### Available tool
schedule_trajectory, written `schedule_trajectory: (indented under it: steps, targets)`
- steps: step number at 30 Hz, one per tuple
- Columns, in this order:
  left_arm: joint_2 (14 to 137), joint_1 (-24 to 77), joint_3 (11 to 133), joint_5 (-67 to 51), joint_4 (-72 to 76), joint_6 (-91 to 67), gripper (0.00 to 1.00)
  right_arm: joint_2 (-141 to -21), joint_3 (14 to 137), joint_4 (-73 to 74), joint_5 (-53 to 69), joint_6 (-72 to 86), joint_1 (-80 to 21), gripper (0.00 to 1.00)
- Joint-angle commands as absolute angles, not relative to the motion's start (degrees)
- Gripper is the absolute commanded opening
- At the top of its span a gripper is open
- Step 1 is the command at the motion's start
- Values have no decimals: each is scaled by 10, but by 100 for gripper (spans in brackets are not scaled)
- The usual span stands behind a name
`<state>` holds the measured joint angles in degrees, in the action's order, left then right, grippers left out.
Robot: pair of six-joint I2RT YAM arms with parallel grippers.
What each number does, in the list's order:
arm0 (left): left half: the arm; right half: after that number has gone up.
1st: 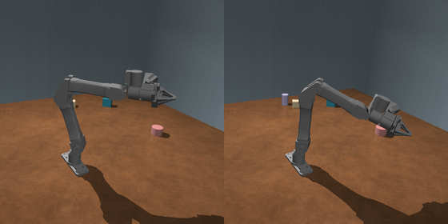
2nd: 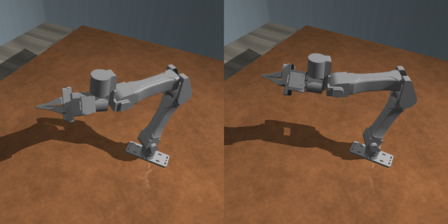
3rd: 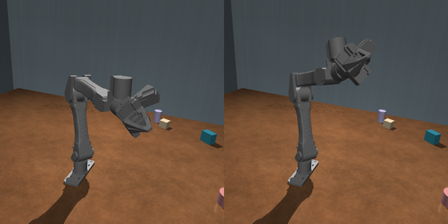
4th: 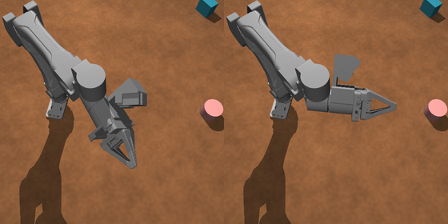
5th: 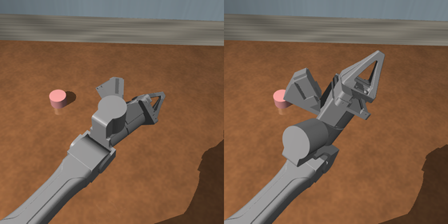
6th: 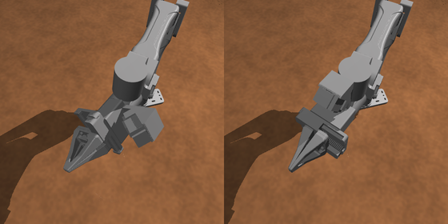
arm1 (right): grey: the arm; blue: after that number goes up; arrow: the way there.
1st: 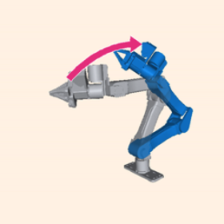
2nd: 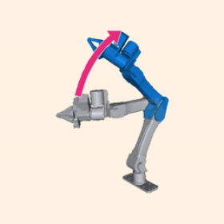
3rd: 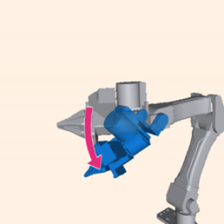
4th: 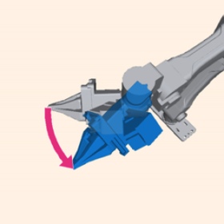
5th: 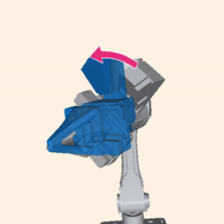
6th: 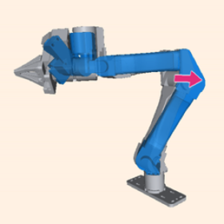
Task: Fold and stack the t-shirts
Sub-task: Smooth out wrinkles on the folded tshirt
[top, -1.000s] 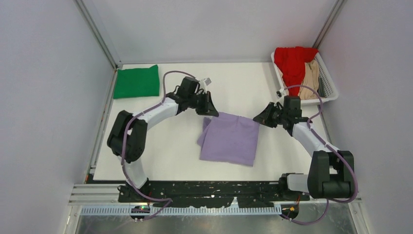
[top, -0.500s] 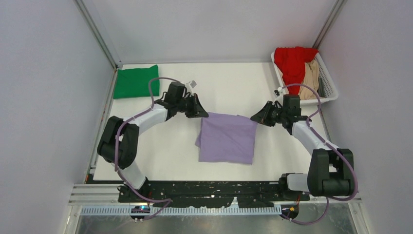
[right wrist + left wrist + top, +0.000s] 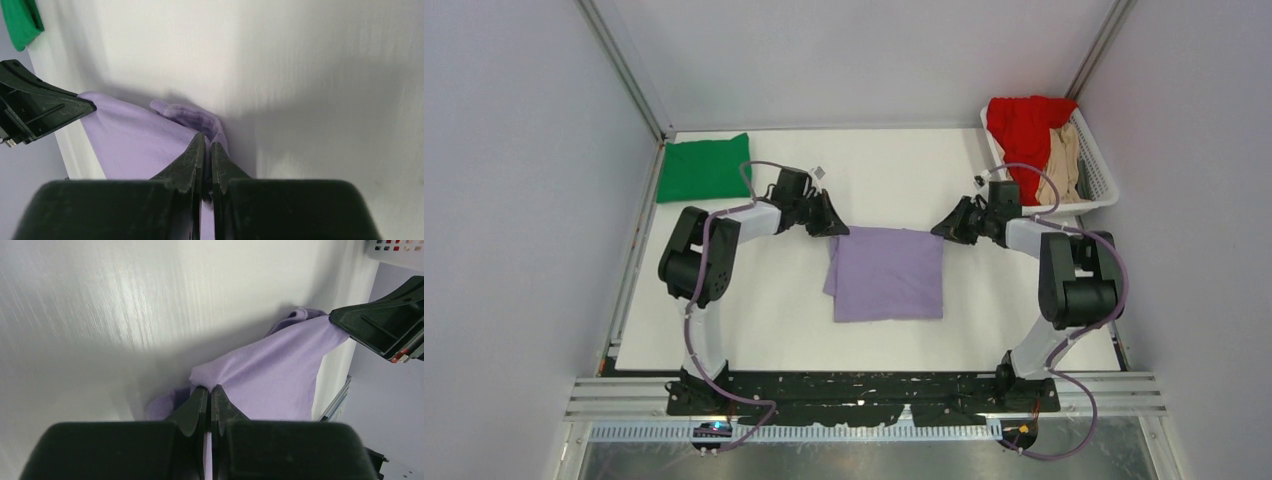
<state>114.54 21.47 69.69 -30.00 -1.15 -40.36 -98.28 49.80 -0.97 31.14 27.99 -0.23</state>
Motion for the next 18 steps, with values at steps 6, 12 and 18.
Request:
schedule_trajectory:
  steps: [6, 12, 18]
  targets:
    - [1134, 204, 744, -315, -14, -392, 0, -1007, 568, -47, 287, 280, -14, 10]
    - [1017, 205, 666, -326, 8, -385, 0, -921, 554, 4, 286, 255, -41, 8]
    - [893, 205, 541, -318, 63, -410, 0, -840, 536, 41, 291, 249, -60, 7]
